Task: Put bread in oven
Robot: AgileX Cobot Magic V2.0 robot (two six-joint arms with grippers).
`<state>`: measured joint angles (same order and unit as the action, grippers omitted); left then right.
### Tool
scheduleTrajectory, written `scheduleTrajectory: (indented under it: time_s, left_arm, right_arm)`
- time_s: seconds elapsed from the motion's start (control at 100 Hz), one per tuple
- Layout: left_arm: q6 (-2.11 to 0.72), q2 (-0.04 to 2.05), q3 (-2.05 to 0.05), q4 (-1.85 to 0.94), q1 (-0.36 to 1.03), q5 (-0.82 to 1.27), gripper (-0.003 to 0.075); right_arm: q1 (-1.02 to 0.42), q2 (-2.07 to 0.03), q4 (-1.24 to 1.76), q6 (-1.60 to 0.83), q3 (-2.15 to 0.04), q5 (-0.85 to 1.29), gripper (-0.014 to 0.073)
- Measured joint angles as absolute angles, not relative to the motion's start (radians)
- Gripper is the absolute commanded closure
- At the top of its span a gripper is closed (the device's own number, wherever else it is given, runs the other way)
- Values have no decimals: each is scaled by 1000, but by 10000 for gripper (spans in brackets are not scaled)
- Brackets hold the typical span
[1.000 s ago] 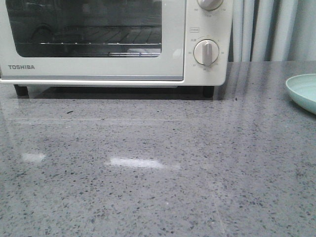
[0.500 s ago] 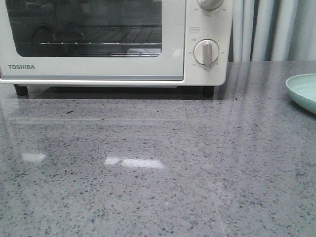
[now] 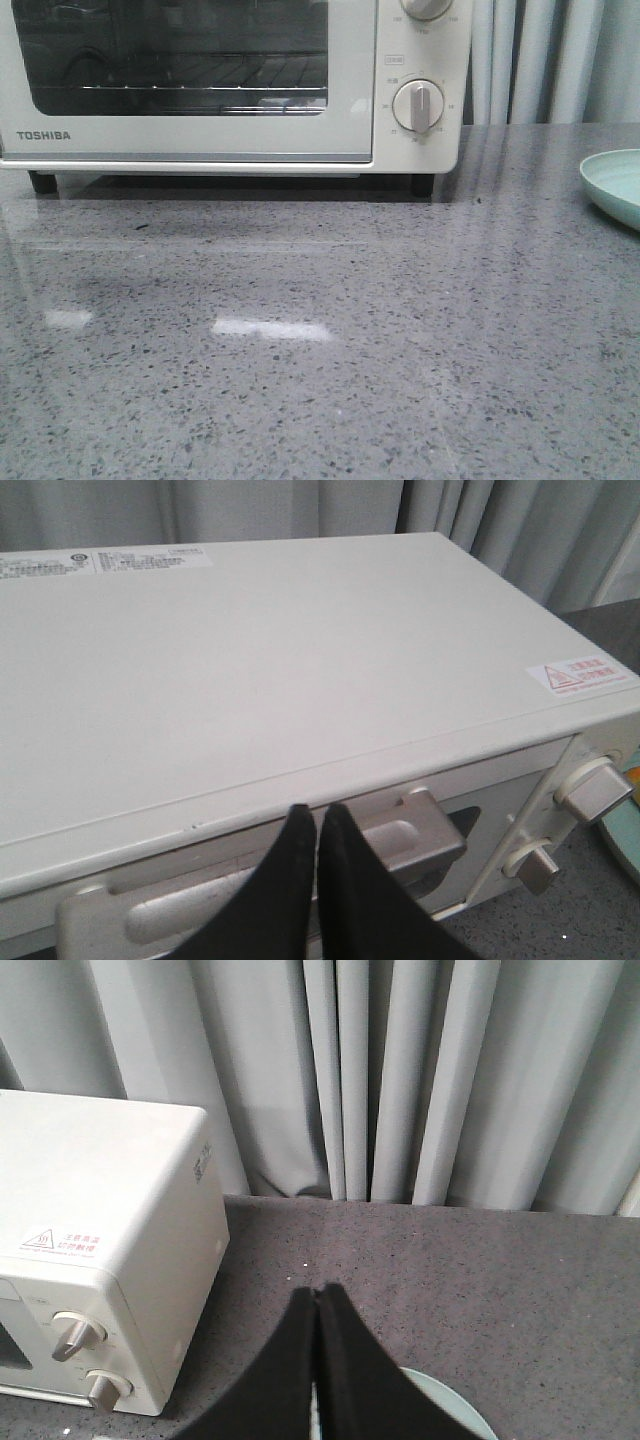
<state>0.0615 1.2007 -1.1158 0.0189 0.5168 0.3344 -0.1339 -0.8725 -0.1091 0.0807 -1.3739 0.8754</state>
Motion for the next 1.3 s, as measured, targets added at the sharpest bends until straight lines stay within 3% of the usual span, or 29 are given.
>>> scheduleTrajectory:
  time_s: [0.24,0.53,0.91,1.22,1.3]
  left_arm:
    - [61,1272,-1120,13,517,357,741]
    - [61,1206,-1036,-8,517,354,741]
    - [61,845,-706,-186,517,425,741]
    - [61,481,-673,-199,531,440,741]
    - [61,425,-673,-178,531,440,741]
  right_arm:
    - [-134,-872,-109,81,-1378,893,643]
    - [-134,-872,-109,81,-1378,910,643]
    - [-134,-872,-109,81,-1375,1041,643]
    - [-134,-881,-122,81,-1279,1168,637]
    - [-134,-895,-130,81,-1261,1177,596]
